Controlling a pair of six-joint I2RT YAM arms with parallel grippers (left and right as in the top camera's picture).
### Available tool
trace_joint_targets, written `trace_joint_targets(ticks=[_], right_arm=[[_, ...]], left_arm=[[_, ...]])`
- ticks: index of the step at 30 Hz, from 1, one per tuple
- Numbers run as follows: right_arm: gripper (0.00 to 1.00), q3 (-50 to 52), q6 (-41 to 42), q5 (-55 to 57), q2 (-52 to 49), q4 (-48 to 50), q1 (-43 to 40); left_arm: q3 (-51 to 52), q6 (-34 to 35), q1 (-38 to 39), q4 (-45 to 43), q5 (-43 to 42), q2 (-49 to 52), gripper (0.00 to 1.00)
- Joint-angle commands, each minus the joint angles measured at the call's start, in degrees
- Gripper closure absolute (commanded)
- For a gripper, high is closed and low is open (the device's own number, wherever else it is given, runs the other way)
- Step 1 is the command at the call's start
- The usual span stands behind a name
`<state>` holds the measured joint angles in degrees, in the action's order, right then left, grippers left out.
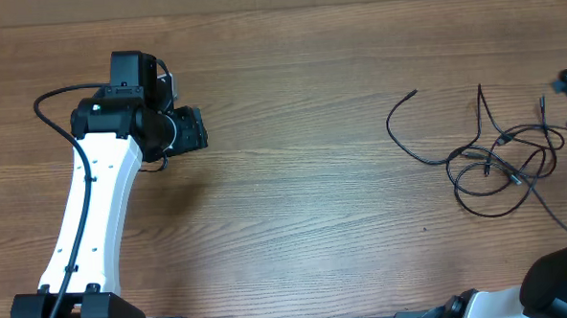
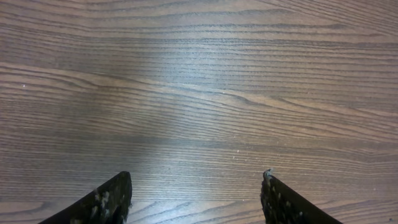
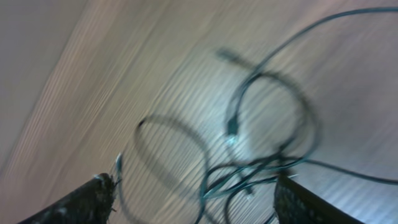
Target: Untangle cables
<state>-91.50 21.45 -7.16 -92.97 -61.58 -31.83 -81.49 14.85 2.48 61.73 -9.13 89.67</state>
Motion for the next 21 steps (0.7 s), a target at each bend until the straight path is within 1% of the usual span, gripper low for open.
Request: trace_joint_targets(ticks=[1, 4, 6, 9, 12, 17, 19, 21], right_arm=[[0.15, -0.72, -8.72, -8.72, 0.59, -1.44, 4.76], [0.13, -0.7, -12.83, -9.01, 0.24, -4.09, 9.18], [0.12, 0.39, -16.59, -8.7, -0.59, -5.38, 14.45], [0.1, 3.32, -18.99, -6.8, -1.57, -4.28, 19.5], [0.09, 7.61, -20.0, -4.26, -3.34, -0.44, 24.37], [0.11, 12.72, -21.79, -4.17, -7.37, 8.22, 29.46], [0.11, 13.73, -21.27, -2.62, -9.4, 12.39, 31.32], [0.09, 14.32, -18.73, -0.76, -11.06, 16.11, 32.72]], left_arm=[[-0.31, 0.42, -0.04, -0.02, 0.55, -0.09, 0.34], [-0.31, 0.44, -0.04, 0.0, 0.52, -0.09, 0.34], [-0.31, 0.59, -0.04, 0.11, 0.5, -0.09, 0.34], [-0.31, 0.59, -0.04, 0.42, 0.5, -0.09, 0.34], [-0.31, 0.59, -0.04, 0.72, 0.52, -0.09, 0.34], [-0.31, 0.59, -0.04, 0.96, 0.52, -0.09, 0.34], [-0.31, 0.59, -0.04, 1.03, 0.5, -0.09, 0.34], [-0.31, 0.59, -0.04, 1.05, 0.5, -0.09, 0.34]])
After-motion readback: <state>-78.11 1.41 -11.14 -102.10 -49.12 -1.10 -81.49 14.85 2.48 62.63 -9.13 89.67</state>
